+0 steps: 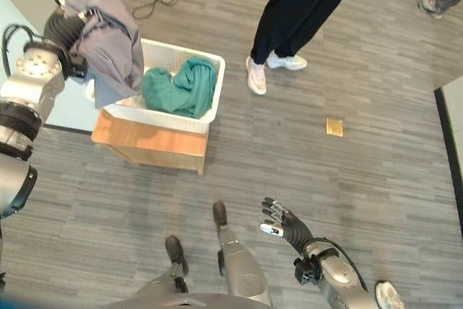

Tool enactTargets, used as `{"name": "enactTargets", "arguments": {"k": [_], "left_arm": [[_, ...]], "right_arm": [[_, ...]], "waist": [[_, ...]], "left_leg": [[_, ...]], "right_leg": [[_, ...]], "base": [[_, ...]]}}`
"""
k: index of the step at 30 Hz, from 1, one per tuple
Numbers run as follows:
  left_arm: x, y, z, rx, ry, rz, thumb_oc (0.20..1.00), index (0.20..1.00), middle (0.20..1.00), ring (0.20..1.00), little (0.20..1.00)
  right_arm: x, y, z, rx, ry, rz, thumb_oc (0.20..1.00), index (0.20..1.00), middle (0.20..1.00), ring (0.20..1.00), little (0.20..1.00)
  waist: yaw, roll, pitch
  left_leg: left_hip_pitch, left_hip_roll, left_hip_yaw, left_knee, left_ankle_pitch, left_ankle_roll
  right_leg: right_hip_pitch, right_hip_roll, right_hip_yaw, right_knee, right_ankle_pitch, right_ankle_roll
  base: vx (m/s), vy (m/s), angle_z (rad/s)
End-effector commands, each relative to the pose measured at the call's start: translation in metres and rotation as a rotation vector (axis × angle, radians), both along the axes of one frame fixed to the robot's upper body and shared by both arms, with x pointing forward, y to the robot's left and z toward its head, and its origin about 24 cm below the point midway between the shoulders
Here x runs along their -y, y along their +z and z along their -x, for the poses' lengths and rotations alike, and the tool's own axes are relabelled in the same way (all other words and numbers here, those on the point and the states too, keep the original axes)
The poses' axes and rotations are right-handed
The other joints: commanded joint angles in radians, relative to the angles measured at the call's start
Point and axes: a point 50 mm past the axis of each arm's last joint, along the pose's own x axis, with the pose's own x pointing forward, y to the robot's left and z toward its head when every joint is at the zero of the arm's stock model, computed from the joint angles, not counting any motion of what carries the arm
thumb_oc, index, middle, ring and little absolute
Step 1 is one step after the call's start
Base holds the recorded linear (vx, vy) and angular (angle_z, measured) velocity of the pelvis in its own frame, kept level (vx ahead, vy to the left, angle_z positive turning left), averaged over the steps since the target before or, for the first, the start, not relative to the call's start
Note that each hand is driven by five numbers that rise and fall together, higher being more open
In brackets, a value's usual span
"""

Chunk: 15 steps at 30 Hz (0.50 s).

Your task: Pick up bed clothes into laundry basket.

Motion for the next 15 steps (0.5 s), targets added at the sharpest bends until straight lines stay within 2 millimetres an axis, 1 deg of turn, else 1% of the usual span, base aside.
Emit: {"name": "enactTargets", "arguments": {"k": [1,2,3,5,7,8,9,10,11,12,13,14,15], "left_arm": [[0.003,0.096,0.023,0.314,0.012,-0.025,0.200,0.200,0.200,0.200,0.200],[0.002,0.105,0.026,0.340,0.025,-0.015,0.200,0.200,0.200,0.200,0.200],[0.000,0.109,0.028,0.353,0.032,-0.012,0.200,0.200,0.200,0.200,0.200],[-0.002,0.115,0.031,0.368,0.045,-0.008,0.200,0.200,0.200,0.200,0.200],[-0.006,0.118,0.033,0.371,0.067,-0.020,0.200,0.200,0.200,0.200,0.200],[-0.007,0.117,0.033,0.370,0.073,-0.022,0.200,0.200,0.200,0.200,0.200],[-0.007,0.112,0.031,0.366,0.075,-0.018,0.200,0.200,0.200,0.200,0.200],[-0.007,0.111,0.031,0.365,0.075,-0.017,0.200,0.200,0.200,0.200,0.200],[-0.006,0.106,0.029,0.352,0.071,-0.019,0.200,0.200,0.200,0.200,0.200],[-0.009,0.096,0.025,0.314,0.091,-0.034,0.200,0.200,0.200,0.200,0.200],[-0.012,0.088,0.023,0.282,0.108,-0.053,0.410,0.410,0.410,0.410,0.410],[-0.015,0.076,0.019,0.229,0.131,-0.086,0.837,0.837,0.837,0.837,0.837],[-0.018,0.064,0.015,0.177,0.148,-0.107,1.000,1.000,1.000,1.000,1.000]], "right_arm": [[0.009,0.028,-0.028,0.176,-0.048,-0.006,1.000,1.000,1.000,1.000,1.000],[0.006,0.026,-0.027,0.174,-0.053,-0.017,1.000,1.000,1.000,1.000,1.000],[0.006,0.024,-0.025,0.168,-0.060,-0.018,1.000,1.000,1.000,1.000,1.000],[0.006,0.021,-0.024,0.162,-0.078,-0.008,1.000,1.000,1.000,1.000,1.000],[0.005,0.021,-0.021,0.165,-0.085,-0.012,1.000,1.000,1.000,1.000,1.000],[0.006,0.020,-0.020,0.163,-0.092,-0.014,1.000,1.000,1.000,1.000,1.000],[0.007,0.017,-0.016,0.154,-0.107,-0.005,1.000,1.000,1.000,1.000,1.000],[0.007,0.017,-0.016,0.153,-0.107,-0.004,1.000,1.000,1.000,1.000,1.000],[0.007,0.017,-0.015,0.152,-0.105,0.002,1.000,1.000,1.000,1.000,1.000],[0.008,0.015,-0.012,0.143,-0.099,0.014,1.000,1.000,1.000,1.000,1.000],[0.010,0.014,-0.009,0.137,-0.098,0.025,1.000,1.000,1.000,1.000,1.000],[0.010,0.014,-0.008,0.134,-0.096,0.029,1.000,1.000,1.000,1.000,1.000],[0.011,0.012,-0.005,0.123,-0.096,0.037,1.000,1.000,1.000,1.000,1.000]], "waist": [[0.009,0.062,0.083],[-0.001,0.060,0.099],[-0.005,0.059,0.108],[-0.013,0.056,0.118],[-0.023,0.046,0.131],[-0.024,0.043,0.135],[-0.028,0.037,0.151],[-0.028,0.039,0.149],[-0.028,0.035,0.157],[-0.028,0.032,0.164],[-0.028,0.031,0.169],[-0.027,0.029,0.174],[-0.026,0.030,0.178]], "left_leg": [[-0.022,0.063,-0.043,0.005,0.029,-0.069],[-0.047,0.065,-0.038,0.005,0.030,-0.070],[-0.062,0.064,-0.036,0.005,0.032,-0.070],[-0.093,0.064,-0.028,0.005,0.035,-0.070],[-0.120,0.066,-0.017,0.005,0.040,-0.069],[-0.133,0.066,-0.012,0.005,0.045,-0.070],[-0.153,0.066,-0.013,0.005,0.051,-0.071],[-0.154,0.066,-0.013,0.005,0.051,-0.071],[-0.162,0.066,-0.013,0.005,0.053,-0.071],[-0.165,0.065,-0.014,0.005,0.054,-0.070],[-0.168,0.064,-0.015,0.005,0.054,-0.069],[-0.168,0.063,-0.016,0.005,0.053,-0.068],[-0.167,0.061,-0.017,0.005,0.053,-0.068]], "right_leg": [[0.105,-0.023,0.000,0.012,-0.056,0.101],[0.077,-0.026,0.005,0.012,-0.047,0.105],[0.062,-0.026,0.011,0.012,-0.041,0.106],[0.028,-0.023,0.020,0.012,-0.027,0.108],[-0.001,-0.017,0.031,0.012,-0.017,0.109],[-0.012,-0.018,0.033,0.012,-0.014,0.110],[-0.030,-0.018,0.032,0.012,-0.012,0.109],[-0.031,-0.018,0.031,0.012,-0.012,0.109],[-0.035,-0.020,0.028,0.012,-0.014,0.110],[-0.039,-0.020,0.027,0.012,-0.015,0.110],[-0.041,-0.020,0.026,0.012,-0.015,0.109],[-0.044,-0.020,0.026,0.012,-0.015,0.109],[-0.045,-0.020,0.027,0.012,-0.016,0.109]], "base": [[-0.09,0.018,-0.07],[-0.08,0.015,-0.10],[-0.07,0.016,-0.16],[-0.06,0.014,-0.16],[-0.06,0.009,-0.22],[-0.05,-0.015,-0.22],[-0.04,-0.013,-0.18],[-0.04,-0.018,-0.09],[0.00,0.000,0.00],[-0.04,-0.003,0.00],[-0.04,0.009,0.00],[-0.04,0.020,0.00],[-0.03,0.009,0.00]]}}
